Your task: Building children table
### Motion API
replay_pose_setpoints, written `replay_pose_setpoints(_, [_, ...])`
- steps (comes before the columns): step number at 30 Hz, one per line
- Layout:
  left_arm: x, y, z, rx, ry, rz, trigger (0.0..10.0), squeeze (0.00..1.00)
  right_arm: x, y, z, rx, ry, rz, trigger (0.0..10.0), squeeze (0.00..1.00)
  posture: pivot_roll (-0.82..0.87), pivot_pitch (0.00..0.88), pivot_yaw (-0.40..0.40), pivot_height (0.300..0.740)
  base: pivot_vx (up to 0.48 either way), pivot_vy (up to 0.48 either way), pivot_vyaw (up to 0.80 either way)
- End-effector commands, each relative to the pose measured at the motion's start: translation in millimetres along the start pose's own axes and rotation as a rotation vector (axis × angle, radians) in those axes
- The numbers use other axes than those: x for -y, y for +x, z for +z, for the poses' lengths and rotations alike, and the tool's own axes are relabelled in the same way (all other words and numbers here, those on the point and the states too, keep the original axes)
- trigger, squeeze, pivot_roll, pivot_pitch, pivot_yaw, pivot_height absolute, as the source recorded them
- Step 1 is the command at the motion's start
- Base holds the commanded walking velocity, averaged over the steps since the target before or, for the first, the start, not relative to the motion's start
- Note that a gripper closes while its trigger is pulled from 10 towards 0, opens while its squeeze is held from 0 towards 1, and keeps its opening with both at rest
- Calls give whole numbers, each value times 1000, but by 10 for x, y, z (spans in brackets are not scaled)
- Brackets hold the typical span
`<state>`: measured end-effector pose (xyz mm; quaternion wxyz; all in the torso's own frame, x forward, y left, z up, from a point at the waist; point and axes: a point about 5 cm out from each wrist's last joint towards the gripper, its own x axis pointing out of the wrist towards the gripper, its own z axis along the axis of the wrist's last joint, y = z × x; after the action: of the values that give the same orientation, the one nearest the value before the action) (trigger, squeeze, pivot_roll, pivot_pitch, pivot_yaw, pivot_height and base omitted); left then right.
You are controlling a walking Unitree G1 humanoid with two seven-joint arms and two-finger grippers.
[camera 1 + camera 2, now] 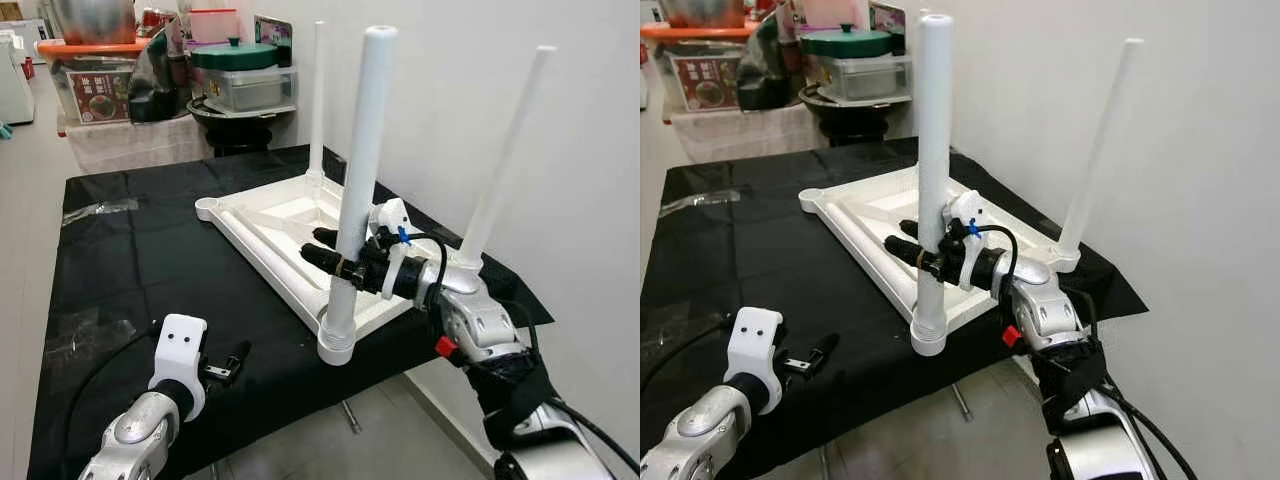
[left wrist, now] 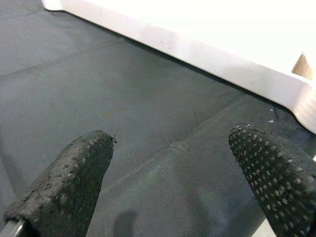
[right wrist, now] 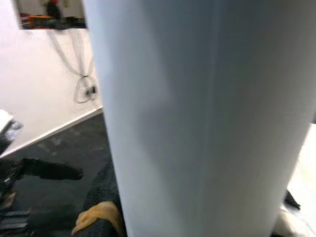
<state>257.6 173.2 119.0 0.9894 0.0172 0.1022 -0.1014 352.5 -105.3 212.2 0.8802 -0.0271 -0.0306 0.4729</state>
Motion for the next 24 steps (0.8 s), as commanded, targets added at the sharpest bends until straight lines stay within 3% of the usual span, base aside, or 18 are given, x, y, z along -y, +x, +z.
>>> replay_pose_setpoints(1, [6,-2,-17,-7,-7,3,10000,0,-73,-6,-327,-129,84,-20,10000,0,113,0,-58,740,0,0,0])
replay_pose_setpoints(5, [12,7,-23,-7,-11,3,10000,0,-92,-21,-354,-112,125,-88,10000,0,105,0,-57,740,0,0,0])
replay_pose_setpoints(7, [16,18,-28,-9,-16,4,10000,0,-107,-72,-447,-136,178,-184,10000,0,102,0,-56,740,0,0,0])
replay_pose_setpoints(14, [13,23,-35,-11,-18,7,10000,0,-105,-115,-516,-168,201,-276,10000,0,93,0,-58,740,0,0,0])
replay_pose_setpoints(17, [18,35,-39,-11,-23,14,10000,0,-196,-143,-590,-255,200,-425,10000,0,85,0,-59,740,0,0,0])
replay_pose_setpoints(24, [18,62,-31,-6,-24,19,10000,0,-233,-158,-686,-351,188,-555,10000,0,80,0,-62,740,0,0,0])
